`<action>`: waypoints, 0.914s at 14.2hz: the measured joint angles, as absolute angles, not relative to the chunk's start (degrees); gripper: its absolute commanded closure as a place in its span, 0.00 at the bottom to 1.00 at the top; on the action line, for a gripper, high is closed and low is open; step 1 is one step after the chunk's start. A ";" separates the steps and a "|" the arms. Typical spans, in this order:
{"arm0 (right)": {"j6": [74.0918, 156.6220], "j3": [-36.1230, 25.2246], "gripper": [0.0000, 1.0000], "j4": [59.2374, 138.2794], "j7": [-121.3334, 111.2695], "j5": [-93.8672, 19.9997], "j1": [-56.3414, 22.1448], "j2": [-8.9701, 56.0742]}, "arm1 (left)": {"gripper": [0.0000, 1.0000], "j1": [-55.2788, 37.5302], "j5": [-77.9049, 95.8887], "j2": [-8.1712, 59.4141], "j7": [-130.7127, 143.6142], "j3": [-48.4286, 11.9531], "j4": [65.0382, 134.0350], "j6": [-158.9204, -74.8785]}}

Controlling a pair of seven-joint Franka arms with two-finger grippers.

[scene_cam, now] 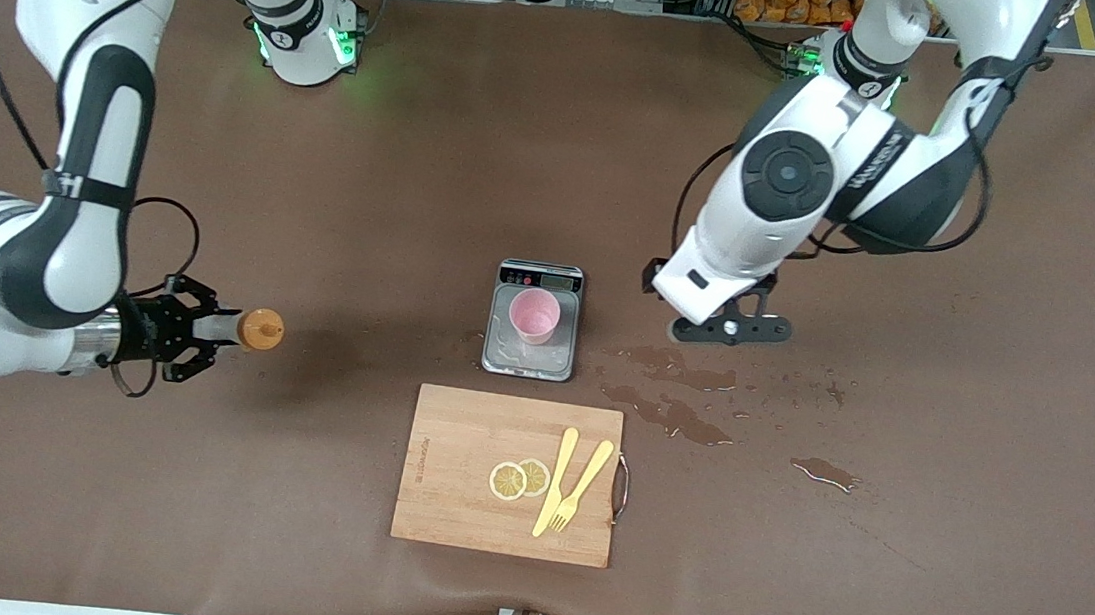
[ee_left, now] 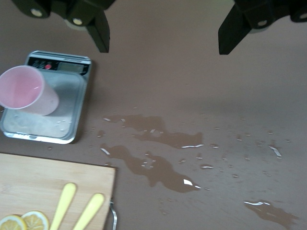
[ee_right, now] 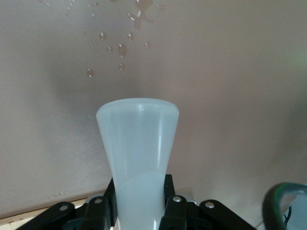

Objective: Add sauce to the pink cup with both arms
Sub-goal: 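Lift the sauce bottle with the right gripper and tilt it over the cup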

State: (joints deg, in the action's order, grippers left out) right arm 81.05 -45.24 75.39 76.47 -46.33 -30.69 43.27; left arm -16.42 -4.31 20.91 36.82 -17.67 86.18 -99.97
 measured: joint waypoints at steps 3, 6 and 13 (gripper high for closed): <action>81.00 -46.87 0.64 75.30 81.51 -46.26 -34.40 43.27 | 0.00 -12.54 -4.33 17.09 29.12 -17.64 86.11 -96.03; 81.06 -47.08 0.65 74.53 85.91 -46.24 -36.27 43.27 | 0.00 -8.85 -4.33 13.01 24.25 -17.66 86.07 -93.16; 81.40 -47.08 0.64 71.69 96.19 -42.17 -41.97 43.27 | 0.00 -8.80 -4.17 6.77 12.09 -10.07 86.10 -85.74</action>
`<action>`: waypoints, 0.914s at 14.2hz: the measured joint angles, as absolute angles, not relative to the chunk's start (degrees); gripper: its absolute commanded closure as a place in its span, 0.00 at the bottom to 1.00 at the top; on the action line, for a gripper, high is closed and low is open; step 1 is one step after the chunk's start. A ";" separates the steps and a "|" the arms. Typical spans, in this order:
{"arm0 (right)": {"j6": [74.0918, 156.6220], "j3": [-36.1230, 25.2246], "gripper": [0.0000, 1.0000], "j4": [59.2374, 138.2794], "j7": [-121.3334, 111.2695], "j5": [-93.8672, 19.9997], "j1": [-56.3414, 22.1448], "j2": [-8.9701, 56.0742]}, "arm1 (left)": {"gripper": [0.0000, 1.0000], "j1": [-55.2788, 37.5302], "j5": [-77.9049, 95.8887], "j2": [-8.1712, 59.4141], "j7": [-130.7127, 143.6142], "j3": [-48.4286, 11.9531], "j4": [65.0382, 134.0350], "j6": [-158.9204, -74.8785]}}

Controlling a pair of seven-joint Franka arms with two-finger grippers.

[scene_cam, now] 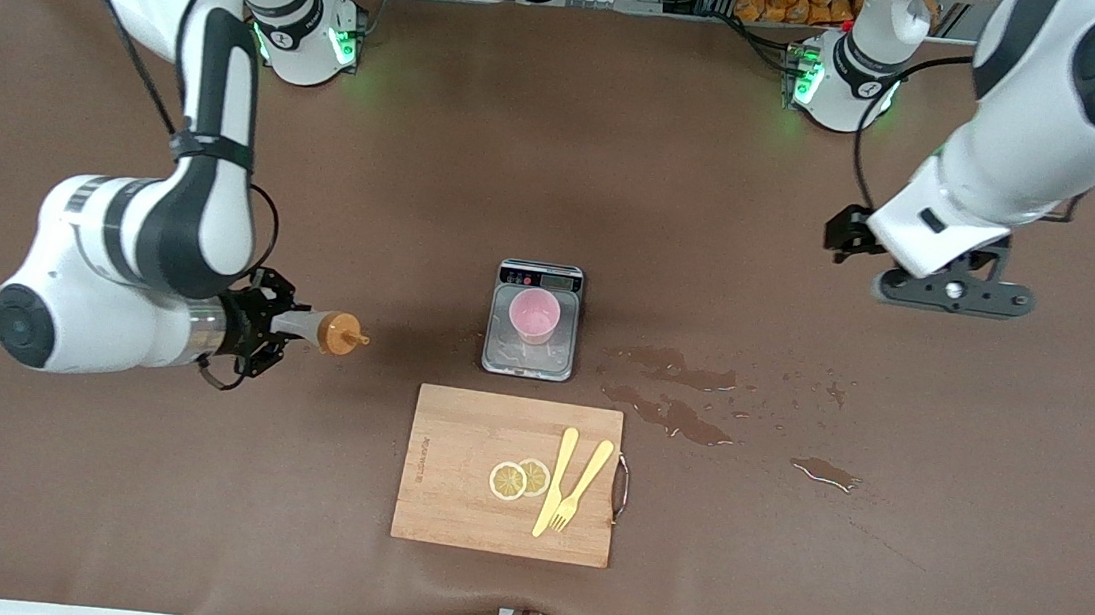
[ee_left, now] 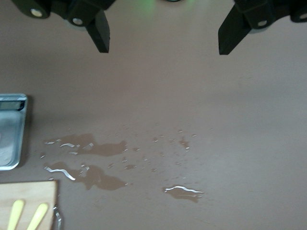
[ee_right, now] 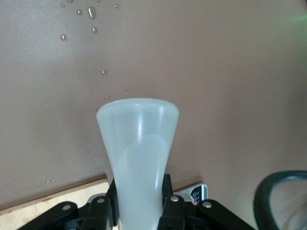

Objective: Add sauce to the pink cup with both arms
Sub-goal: 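Lift the sauce bottle with the right gripper and tilt it over the cup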

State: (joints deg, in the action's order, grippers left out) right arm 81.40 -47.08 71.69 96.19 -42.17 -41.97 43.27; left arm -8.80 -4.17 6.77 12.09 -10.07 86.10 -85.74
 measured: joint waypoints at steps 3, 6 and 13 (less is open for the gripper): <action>82.08 -47.05 0.64 71.69 100.05 -39.58 -45.24 43.28 | 0.00 -9.36 -3.39 3.73 8.85 -5.87 86.09 -84.09; 83.26 -46.98 0.64 71.69 103.72 -36.85 -48.18 43.35 | 0.00 -9.38 -2.12 1.67 8.45 -4.18 86.09 -83.62; 84.00 -46.81 0.63 71.69 109.97 -32.81 -53.25 43.78 | 0.00 -8.65 -1.45 0.84 4.44 -0.88 85.98 -83.61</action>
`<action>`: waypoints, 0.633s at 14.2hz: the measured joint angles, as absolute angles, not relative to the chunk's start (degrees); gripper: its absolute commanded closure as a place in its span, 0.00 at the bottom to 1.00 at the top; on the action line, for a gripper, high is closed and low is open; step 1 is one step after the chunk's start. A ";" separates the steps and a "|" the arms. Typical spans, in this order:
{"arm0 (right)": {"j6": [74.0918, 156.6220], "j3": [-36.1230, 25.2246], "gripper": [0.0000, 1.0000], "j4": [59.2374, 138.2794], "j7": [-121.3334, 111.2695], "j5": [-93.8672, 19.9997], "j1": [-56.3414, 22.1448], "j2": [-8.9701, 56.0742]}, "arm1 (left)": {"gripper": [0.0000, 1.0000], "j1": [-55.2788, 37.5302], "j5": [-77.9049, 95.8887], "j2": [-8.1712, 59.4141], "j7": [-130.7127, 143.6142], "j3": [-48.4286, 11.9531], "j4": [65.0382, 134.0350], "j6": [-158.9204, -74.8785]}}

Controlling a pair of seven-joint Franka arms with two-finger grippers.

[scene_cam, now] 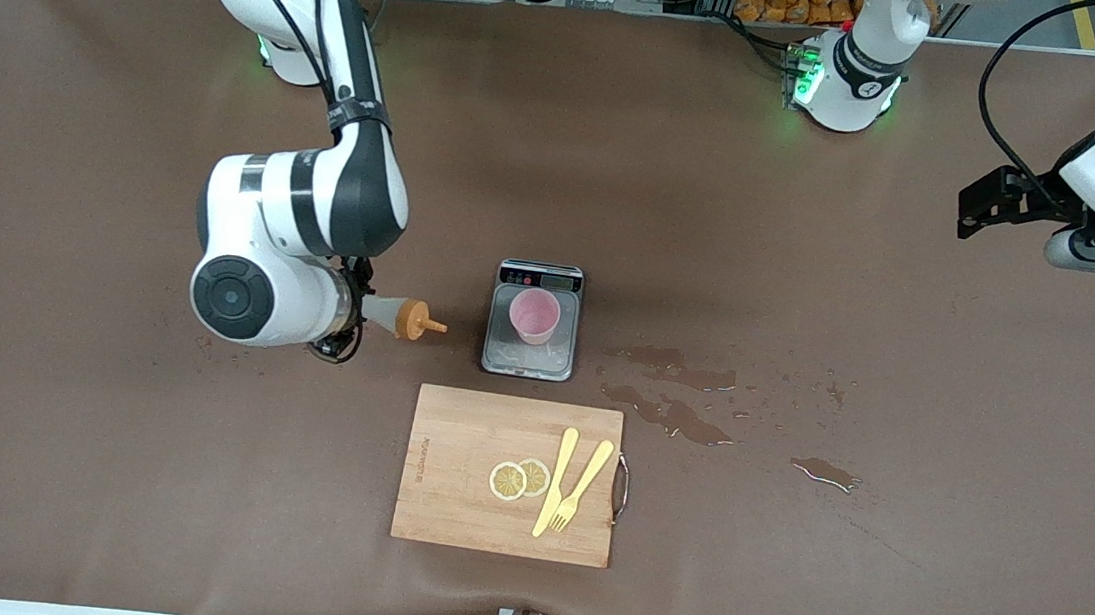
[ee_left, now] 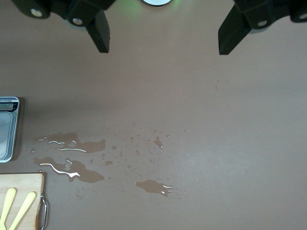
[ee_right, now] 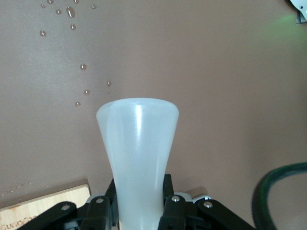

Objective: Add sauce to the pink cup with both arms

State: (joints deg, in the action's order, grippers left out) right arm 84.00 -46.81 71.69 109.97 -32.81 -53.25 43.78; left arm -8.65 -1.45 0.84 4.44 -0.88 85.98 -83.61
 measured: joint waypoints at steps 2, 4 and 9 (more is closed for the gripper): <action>84.00 -46.71 0.63 71.69 111.99 -30.80 -54.81 43.84 | 0.00 -8.70 -1.44 0.83 4.44 -0.89 85.98 -83.61; 84.00 -46.61 0.63 71.70 113.73 -29.01 -56.46 44.09 | 0.00 -8.70 -1.44 0.83 4.44 -0.89 85.99 -83.61; 84.16 -45.57 0.63 71.72 117.76 -25.26 -59.58 45.59 | 0.00 -8.74 -1.37 0.77 4.44 -1.14 85.98 -83.62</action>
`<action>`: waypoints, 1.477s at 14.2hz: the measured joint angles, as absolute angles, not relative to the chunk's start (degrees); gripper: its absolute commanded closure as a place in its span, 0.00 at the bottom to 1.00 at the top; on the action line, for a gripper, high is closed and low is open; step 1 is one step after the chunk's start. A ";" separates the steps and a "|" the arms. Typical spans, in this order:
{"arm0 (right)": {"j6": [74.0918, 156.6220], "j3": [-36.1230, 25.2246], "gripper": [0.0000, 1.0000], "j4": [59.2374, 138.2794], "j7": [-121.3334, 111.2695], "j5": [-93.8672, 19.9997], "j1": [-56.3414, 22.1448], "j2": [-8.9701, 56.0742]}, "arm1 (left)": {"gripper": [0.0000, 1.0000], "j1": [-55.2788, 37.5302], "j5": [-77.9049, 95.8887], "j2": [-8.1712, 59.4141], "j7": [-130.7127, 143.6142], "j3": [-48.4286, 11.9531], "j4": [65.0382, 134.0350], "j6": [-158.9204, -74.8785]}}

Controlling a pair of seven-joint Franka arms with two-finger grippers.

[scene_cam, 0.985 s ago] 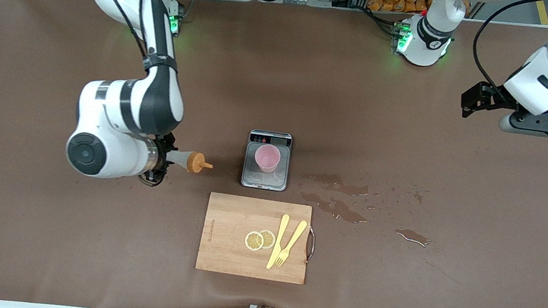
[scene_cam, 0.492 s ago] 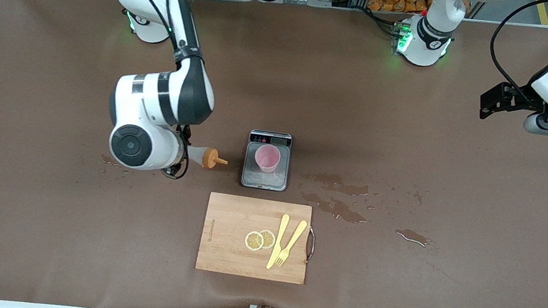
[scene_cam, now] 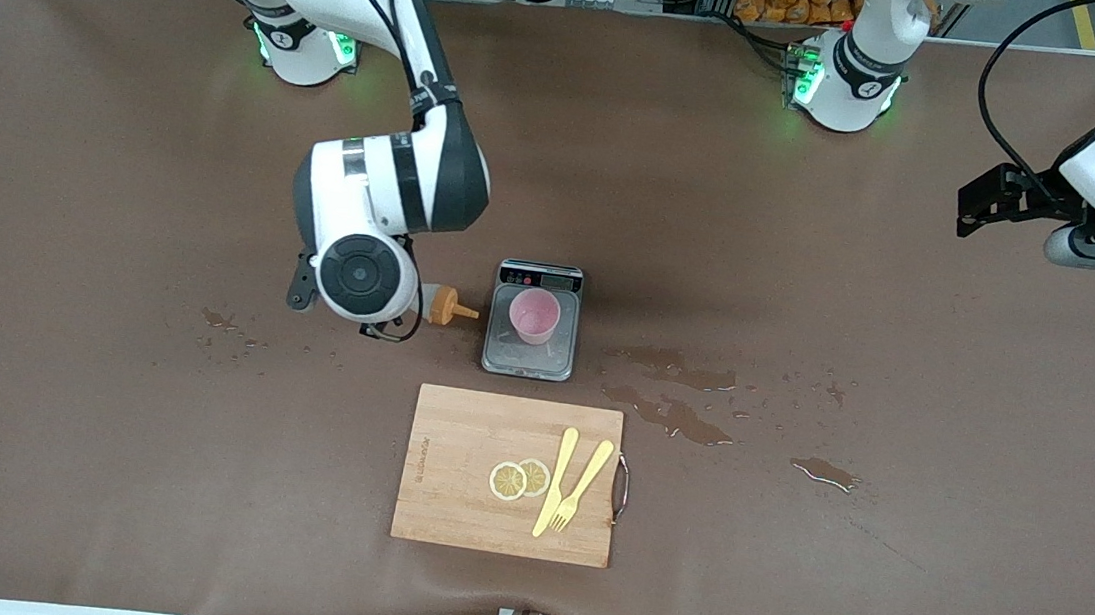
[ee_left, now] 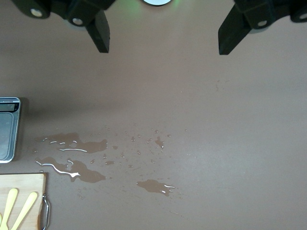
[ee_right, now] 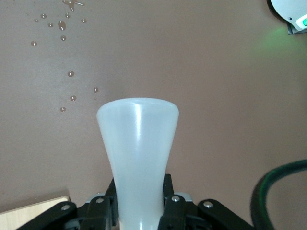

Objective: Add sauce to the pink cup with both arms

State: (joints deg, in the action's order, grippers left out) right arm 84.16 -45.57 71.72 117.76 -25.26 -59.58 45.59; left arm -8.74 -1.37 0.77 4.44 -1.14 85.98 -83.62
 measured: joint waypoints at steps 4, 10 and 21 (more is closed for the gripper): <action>84.27 -42.22 0.63 71.38 121.41 -20.07 -60.54 45.68 | 0.00 -8.79 1.32 0.76 4.44 -1.22 85.97 -83.65; 84.27 -39.92 0.64 69.27 125.63 -17.71 -60.62 47.01 | 0.00 -8.71 2.02 0.76 4.31 -0.95 85.97 -84.03; 84.14 -38.76 0.91 67.87 126.21 -17.02 -60.63 49.13 | 0.00 -9.00 -0.65 0.82 4.11 -1.28 86.11 -84.96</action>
